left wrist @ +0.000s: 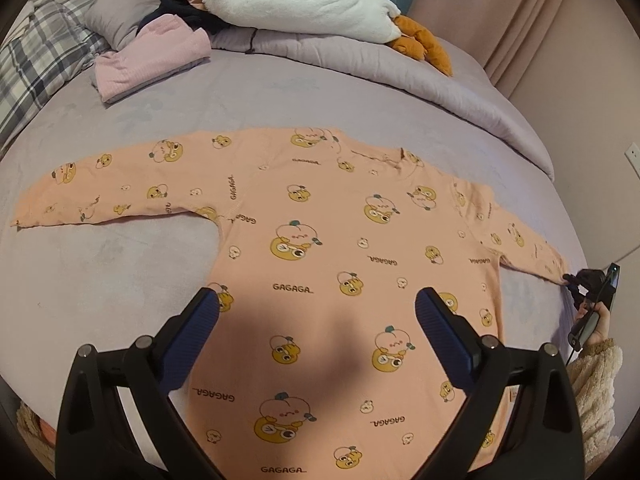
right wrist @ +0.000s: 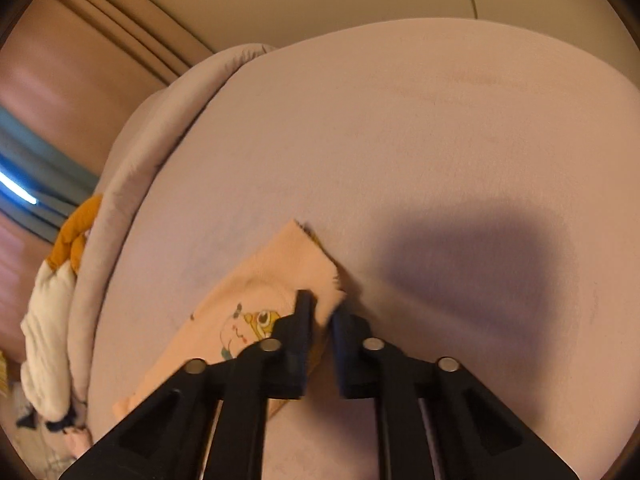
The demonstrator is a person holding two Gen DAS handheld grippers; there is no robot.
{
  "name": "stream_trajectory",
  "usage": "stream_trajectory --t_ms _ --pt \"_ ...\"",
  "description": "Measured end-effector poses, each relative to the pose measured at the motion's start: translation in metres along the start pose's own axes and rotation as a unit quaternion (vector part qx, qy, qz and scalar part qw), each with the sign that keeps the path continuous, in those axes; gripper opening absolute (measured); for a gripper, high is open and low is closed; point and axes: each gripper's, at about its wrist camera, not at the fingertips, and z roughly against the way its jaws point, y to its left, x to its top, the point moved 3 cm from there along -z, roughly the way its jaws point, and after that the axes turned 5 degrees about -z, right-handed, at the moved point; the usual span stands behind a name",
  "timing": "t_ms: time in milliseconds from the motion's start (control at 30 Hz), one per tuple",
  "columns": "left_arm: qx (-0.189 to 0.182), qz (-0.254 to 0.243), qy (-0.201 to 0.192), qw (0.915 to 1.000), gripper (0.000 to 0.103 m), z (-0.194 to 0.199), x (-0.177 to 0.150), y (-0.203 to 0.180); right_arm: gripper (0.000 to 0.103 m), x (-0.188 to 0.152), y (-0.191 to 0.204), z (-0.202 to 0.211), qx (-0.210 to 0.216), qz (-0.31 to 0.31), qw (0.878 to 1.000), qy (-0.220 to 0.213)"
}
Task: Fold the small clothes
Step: 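Grasp the romper sleeve cuff nearest the right tool and lift it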
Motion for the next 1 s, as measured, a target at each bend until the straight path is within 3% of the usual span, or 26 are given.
stream_trajectory --t_ms 167,300,433,533,733,900,1000 --pt "0.001 0.012 -0.006 0.9999 0.098 0.003 0.005 0.009 0.007 0.000 0.009 0.033 0.002 0.021 0.998 -0.057" --pt "0.003 0.018 -0.022 0.9996 0.098 0.011 0.011 0.016 0.007 -0.003 0.042 0.067 0.012 0.083 0.992 -0.090" --pt "-0.003 0.034 -0.031 0.9989 0.098 0.018 0.014 0.024 0.007 -0.015 0.092 0.108 0.018 0.178 0.975 -0.135" --pt "-0.005 0.040 -0.037 0.9985 0.098 0.025 0.015 0.030 0.007 -0.027 0.128 0.136 0.050 0.229 0.961 -0.149" --pt "-0.002 0.050 -0.050 0.9975 0.098 0.037 0.013 0.041 0.007 -0.082 0.192 0.171 0.127 0.326 0.927 -0.136" --pt "-0.002 0.058 -0.053 0.9969 0.098 0.043 0.010 0.050 0.007 -0.127 0.221 0.169 0.179 0.368 0.909 -0.078" --pt "-0.003 0.064 -0.057 0.9964 0.098 0.046 0.008 0.055 0.007 -0.160 0.229 0.166 0.189 0.399 0.896 -0.054"
